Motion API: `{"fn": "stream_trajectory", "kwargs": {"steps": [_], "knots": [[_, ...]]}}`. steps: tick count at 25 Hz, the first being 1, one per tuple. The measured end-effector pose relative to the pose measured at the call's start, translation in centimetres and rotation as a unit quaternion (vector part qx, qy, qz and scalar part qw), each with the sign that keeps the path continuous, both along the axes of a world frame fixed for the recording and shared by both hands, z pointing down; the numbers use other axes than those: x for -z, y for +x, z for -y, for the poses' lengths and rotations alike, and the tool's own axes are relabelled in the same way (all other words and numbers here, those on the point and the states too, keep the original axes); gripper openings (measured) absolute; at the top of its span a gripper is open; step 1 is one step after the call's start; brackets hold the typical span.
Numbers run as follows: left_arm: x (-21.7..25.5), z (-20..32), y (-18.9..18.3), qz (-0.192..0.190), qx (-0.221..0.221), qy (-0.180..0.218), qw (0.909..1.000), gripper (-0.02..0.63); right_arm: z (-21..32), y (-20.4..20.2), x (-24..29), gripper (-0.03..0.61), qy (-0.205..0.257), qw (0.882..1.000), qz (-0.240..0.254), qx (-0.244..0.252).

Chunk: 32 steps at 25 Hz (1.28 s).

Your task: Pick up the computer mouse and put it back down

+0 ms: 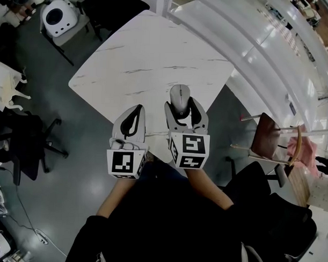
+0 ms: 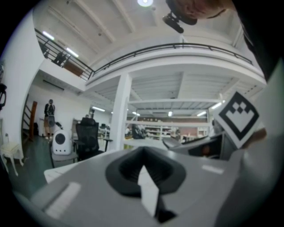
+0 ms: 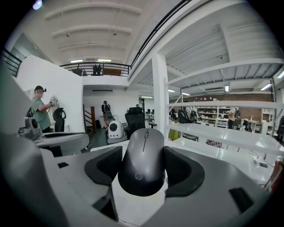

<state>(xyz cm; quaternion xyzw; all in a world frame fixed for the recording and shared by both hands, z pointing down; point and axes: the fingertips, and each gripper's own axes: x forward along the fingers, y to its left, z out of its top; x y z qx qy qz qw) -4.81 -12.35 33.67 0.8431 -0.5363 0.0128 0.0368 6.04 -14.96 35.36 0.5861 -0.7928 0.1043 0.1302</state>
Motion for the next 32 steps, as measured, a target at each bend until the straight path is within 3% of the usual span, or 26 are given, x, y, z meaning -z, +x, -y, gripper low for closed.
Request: {"fn": "stream_trajectory", "kwargs": {"steps": [18,32], "knots": [[-3.8,1.5,-0.8,0.011,0.006,-0.034,0.9993,0.008,1.5,-1.1,-9.2,0.258,-0.109,0.994,-0.008,0.011],[-6.6,1.9,-0.5,0.011,0.003,-0.066,0.9978,0.008,0.1,-1.0,-20.7,0.258,-0.248,0.968,-0.043,0.019]]}}
